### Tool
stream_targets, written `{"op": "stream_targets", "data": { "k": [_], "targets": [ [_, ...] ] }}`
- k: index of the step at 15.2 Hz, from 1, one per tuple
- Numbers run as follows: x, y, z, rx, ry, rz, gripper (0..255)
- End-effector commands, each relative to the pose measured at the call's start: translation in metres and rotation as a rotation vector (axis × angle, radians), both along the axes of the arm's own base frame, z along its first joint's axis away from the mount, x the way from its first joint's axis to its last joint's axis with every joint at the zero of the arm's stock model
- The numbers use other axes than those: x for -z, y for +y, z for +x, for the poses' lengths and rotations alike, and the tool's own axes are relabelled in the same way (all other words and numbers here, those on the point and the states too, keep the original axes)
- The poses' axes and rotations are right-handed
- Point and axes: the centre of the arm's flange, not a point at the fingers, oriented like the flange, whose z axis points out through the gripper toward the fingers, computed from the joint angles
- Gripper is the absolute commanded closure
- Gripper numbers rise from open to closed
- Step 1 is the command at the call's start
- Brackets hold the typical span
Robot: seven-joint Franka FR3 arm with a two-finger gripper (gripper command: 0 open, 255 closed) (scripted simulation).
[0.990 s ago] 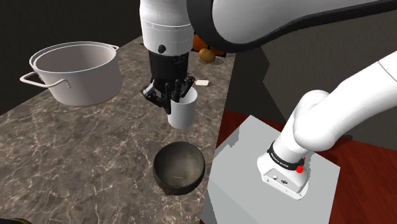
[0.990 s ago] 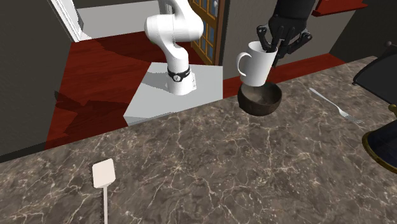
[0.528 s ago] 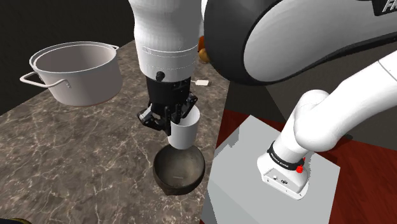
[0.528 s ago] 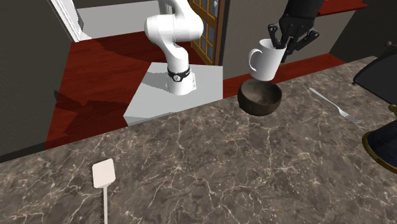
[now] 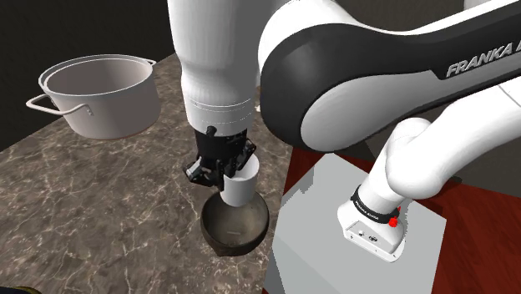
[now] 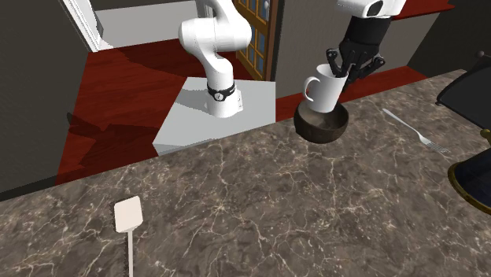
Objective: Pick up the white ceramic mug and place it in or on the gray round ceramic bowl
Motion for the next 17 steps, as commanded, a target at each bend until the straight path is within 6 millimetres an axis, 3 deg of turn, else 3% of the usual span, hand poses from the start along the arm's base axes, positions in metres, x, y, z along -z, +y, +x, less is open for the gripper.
{"op": "stream_targets", "data": {
  "k": [1, 6, 14, 15, 17],
  "targets": [
    [0.011, 0.000, -0.002, 0.000, 0.000, 0.000, 255],
    [0.036, 0.000, -0.002, 0.000, 0.000, 0.000, 255],
    [0.036, 0.000, -0.002, 0.000, 0.000, 0.000, 255],
    [0.036, 0.000, -0.002, 0.000, 0.000, 0.000, 0],
    [0.036, 0.000, -0.002, 0.000, 0.000, 0.000, 0]
  ]
}}
